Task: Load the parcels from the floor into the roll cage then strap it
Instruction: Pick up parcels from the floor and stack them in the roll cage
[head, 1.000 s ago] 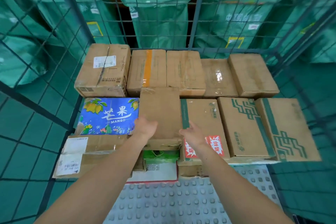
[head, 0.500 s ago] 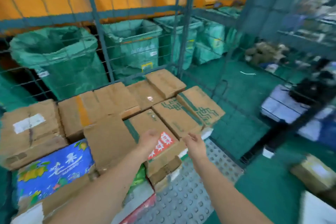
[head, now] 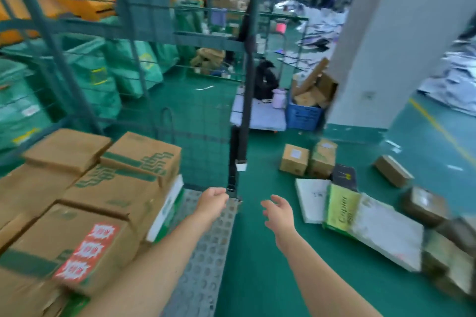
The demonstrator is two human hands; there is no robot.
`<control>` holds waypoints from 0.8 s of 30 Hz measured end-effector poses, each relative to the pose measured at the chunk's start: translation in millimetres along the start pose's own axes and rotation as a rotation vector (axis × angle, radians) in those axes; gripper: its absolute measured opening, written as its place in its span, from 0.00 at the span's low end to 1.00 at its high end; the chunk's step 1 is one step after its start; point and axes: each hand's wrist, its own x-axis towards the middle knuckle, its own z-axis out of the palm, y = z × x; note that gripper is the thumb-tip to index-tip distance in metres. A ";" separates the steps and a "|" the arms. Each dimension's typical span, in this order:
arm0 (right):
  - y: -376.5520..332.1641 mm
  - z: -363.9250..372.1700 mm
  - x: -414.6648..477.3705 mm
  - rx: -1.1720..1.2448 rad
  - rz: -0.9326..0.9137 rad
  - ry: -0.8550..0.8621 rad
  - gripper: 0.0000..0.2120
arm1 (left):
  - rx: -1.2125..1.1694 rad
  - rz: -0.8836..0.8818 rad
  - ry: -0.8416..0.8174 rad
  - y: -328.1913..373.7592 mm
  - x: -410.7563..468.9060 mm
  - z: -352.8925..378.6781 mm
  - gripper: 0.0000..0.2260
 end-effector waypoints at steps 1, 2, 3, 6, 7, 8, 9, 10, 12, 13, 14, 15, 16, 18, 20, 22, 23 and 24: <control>0.5 -19.8 7.4 0.017 0.015 0.033 0.25 | 0.015 0.004 -0.039 7.7 1.7 22.7 0.12; 0.9 -41.7 15.9 0.038 0.026 0.064 0.25 | 0.029 -0.001 -0.080 15.6 3.7 46.9 0.11; 1.1 -60.4 23.0 0.048 0.039 0.089 0.25 | 0.040 -0.008 -0.113 21.7 6.0 67.7 0.11; 0.4 -126.1 45.6 0.068 0.063 0.165 0.25 | 0.078 -0.023 -0.204 38.9 12.9 138.3 0.13; -0.6 -147.8 52.5 0.075 0.066 0.192 0.25 | 0.097 -0.017 -0.233 44.4 14.3 161.1 0.13; -1.6 -170.5 60.0 0.088 0.070 0.215 0.25 | 0.117 -0.006 -0.263 50.4 15.2 184.9 0.13; -2.2 -192.3 68.2 0.103 0.075 0.237 0.25 | 0.132 0.008 -0.293 56.1 16.0 208.1 0.13; -1.9 -214.1 77.9 0.113 0.075 0.261 0.25 | 0.143 0.020 -0.323 62.0 16.4 230.7 0.12; -1.0 -255.1 95.5 0.138 0.079 0.298 0.27 | 0.165 0.040 -0.380 72.2 18.1 275.4 0.12; -0.2 -271.5 102.7 0.147 0.085 0.314 0.27 | 0.176 0.045 -0.399 76.4 18.6 293.9 0.11; 0.2 -288.4 107.6 0.156 0.089 0.327 0.26 | 0.190 0.046 -0.412 80.5 18.3 312.4 0.11; 0.3 -302.1 111.5 0.158 0.095 0.340 0.26 | 0.209 0.049 -0.416 83.4 18.6 327.8 0.10; 1.1 -318.9 116.1 0.163 0.097 0.360 0.25 | 0.235 0.054 -0.428 87.4 18.0 346.0 0.09; 1.3 -348.9 122.0 0.180 0.105 0.401 0.25 | 0.274 0.063 -0.464 94.3 17.7 379.0 0.08; 3.0 -375.2 128.9 0.212 0.121 0.439 0.26 | 0.296 0.080 -0.506 102.1 18.0 408.6 0.07; 5.6 -396.7 138.0 0.247 0.134 0.465 0.27 | 0.320 0.098 -0.536 108.3 22.5 436.4 0.10; 7.0 -405.6 144.0 0.260 0.142 0.476 0.28 | 0.336 0.101 -0.547 110.6 26.4 449.3 0.12; 7.5 -413.1 150.0 0.272 0.152 0.484 0.28 | 0.356 0.104 -0.559 112.2 31.0 461.1 0.13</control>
